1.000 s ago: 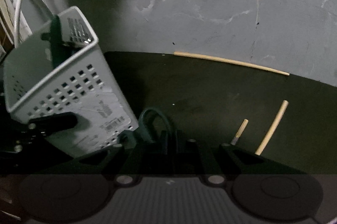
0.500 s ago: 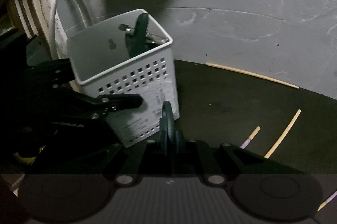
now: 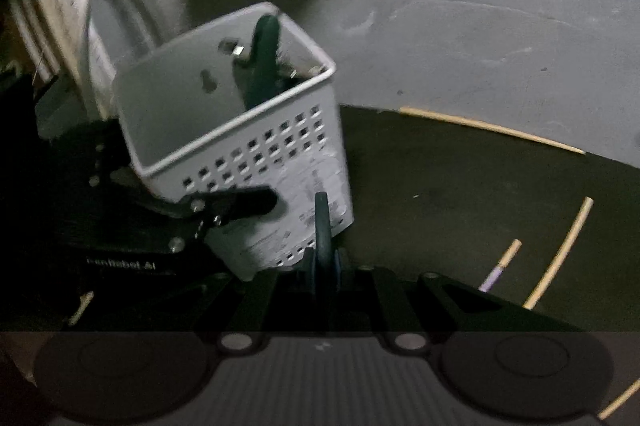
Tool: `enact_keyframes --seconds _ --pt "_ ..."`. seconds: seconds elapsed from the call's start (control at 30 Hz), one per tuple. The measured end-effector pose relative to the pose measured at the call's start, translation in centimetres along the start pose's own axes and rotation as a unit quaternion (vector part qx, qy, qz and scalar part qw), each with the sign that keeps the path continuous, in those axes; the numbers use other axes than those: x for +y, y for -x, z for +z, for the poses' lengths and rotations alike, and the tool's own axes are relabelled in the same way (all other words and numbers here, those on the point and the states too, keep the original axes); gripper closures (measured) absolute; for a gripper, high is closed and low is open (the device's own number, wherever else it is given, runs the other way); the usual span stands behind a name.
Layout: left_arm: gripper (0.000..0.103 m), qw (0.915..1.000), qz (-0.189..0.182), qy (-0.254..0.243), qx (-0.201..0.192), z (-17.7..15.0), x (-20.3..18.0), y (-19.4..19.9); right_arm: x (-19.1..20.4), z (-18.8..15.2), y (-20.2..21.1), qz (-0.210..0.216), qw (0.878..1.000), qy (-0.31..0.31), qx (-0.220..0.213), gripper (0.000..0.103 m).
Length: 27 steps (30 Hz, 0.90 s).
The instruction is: Organize utensils
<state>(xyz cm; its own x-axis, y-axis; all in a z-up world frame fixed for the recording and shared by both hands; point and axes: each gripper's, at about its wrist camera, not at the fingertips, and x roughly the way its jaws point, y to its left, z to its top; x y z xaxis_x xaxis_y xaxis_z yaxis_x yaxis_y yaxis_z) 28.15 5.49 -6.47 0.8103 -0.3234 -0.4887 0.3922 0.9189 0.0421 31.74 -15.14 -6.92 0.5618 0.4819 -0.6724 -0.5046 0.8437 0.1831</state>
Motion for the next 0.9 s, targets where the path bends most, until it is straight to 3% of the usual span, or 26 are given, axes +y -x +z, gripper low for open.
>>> enact_keyframes --seconds 0.2,0.5,0.7,0.9 --pt "0.026 0.9999 -0.007 0.004 -0.006 -0.3 0.3 0.1 -0.1 0.2 5.3 -0.039 0.994 -0.057 -0.089 0.095" --pt "0.026 0.9998 -0.015 0.01 -0.009 -0.7 0.2 0.7 1.9 3.2 13.6 -0.07 0.965 -0.06 -0.246 0.095" --pt "0.026 0.9998 -0.016 0.01 -0.006 -1.0 -0.6 1.4 4.1 6.5 16.3 -0.028 0.942 -0.046 -0.332 0.095" --pt "0.026 0.9999 -0.008 0.015 -0.003 -1.1 -0.9 1.6 5.7 6.9 14.4 0.021 0.941 -0.042 -0.336 0.094"
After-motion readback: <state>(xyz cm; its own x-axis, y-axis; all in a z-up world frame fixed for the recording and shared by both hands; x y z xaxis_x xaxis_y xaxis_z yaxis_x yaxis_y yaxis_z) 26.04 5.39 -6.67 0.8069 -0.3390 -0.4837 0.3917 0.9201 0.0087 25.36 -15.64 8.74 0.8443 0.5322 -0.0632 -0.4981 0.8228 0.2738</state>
